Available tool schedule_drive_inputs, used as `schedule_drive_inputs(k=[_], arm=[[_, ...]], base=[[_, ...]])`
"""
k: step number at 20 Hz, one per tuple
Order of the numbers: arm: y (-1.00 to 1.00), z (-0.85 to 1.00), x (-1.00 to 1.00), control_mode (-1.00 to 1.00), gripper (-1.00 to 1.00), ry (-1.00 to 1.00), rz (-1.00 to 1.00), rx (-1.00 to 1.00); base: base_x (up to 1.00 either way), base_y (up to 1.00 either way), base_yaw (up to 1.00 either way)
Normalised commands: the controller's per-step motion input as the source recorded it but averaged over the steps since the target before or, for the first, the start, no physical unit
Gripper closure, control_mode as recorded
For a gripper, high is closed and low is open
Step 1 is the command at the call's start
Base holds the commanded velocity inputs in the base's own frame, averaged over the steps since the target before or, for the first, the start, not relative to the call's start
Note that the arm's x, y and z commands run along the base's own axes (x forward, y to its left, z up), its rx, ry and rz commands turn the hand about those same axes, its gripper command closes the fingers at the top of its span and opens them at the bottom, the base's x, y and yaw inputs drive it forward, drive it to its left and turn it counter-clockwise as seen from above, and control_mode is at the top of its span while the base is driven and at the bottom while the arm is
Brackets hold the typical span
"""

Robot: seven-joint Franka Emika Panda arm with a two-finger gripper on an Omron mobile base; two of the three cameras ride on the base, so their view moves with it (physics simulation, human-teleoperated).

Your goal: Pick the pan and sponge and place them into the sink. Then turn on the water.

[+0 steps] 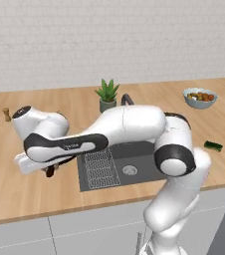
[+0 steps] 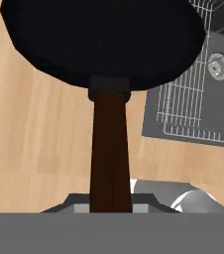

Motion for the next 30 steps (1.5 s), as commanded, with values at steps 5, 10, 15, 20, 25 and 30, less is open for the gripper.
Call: schedule_drive_inputs(k=[5, 10, 15, 20, 25, 30], arm=[[-0.71, 0.74, -0.51, -1.0, 1.0, -0.26, -0.03, 0.0], [-0.71, 0.31, -0.58, -1.0, 1.0, -0.21, -0.18, 0.0], [-0.89, 0.08, -0.39, -1.0, 1.0, -0.25, -0.22, 0.0], [-1.0, 0.0, 0.05, -1.0, 1.0, -0.06, -0.24, 0.03], [-1.0, -0.04, 0.3, -1.0, 1.0, 0.0, -0.3, 0.11], [-0.93, -0.22, 0.54, -1.0, 1.0, 0.0, -0.27, 0.07]], base=[[0.0, 0.0, 0.0], [0.0, 0.0, 0.0], [0.0, 0.0, 0.0], [0.0, 0.0, 0.0], [0.0, 0.0, 0.0], [0.0, 0.0, 0.0]])
